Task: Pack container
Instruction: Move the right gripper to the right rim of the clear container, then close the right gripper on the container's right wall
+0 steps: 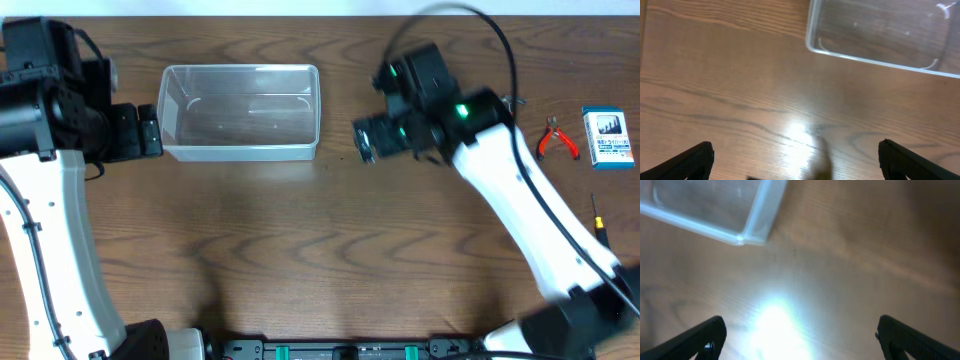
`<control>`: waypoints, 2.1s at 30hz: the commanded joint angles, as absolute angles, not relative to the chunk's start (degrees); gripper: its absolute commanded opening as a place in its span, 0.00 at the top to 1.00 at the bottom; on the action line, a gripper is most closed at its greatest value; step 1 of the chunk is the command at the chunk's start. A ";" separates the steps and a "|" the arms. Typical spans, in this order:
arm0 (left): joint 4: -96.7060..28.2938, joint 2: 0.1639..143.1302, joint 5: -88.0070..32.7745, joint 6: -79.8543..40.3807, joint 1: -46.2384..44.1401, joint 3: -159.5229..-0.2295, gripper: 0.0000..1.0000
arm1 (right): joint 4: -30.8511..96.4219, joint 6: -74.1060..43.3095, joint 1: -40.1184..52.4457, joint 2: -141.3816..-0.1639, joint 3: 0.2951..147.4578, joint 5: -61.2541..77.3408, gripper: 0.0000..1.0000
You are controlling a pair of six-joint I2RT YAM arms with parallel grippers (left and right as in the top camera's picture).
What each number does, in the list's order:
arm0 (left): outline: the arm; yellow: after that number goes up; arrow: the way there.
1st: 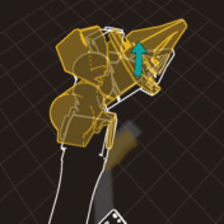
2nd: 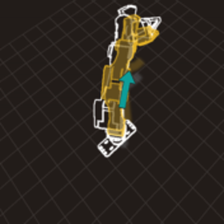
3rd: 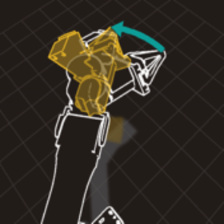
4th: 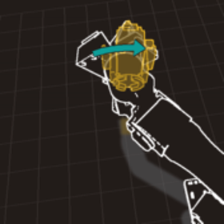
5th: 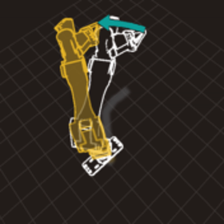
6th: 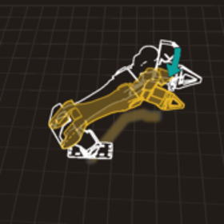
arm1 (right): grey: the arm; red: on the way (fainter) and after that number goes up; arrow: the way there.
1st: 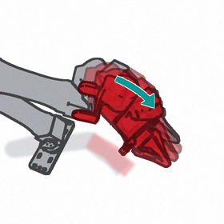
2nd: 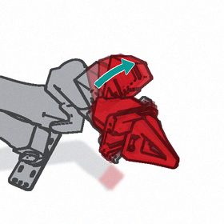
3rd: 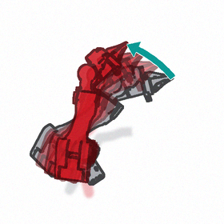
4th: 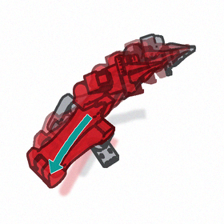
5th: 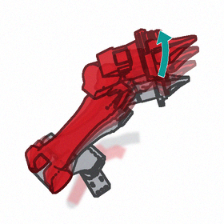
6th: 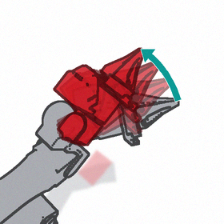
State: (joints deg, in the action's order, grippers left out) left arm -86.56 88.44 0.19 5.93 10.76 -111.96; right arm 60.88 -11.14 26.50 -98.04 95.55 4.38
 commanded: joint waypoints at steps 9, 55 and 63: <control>-83.59 89.12 -1.02 5.28 10.96 -113.21 0.02 | 64.45 -14.79 26.59 -115.13 117.71 2.90 0.01; -83.70 89.12 -1.04 5.26 10.96 -113.21 0.02 | 58.26 -22.24 32.23 -130.52 118.24 5.39 0.03; -83.70 89.12 -1.04 5.26 10.96 -113.21 0.02 | 57.80 -22.26 32.23 -130.74 118.24 5.26 0.04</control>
State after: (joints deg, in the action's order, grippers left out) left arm -83.57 88.88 -0.91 5.80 10.79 -112.01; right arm 57.93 -21.52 31.59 -130.13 117.16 5.58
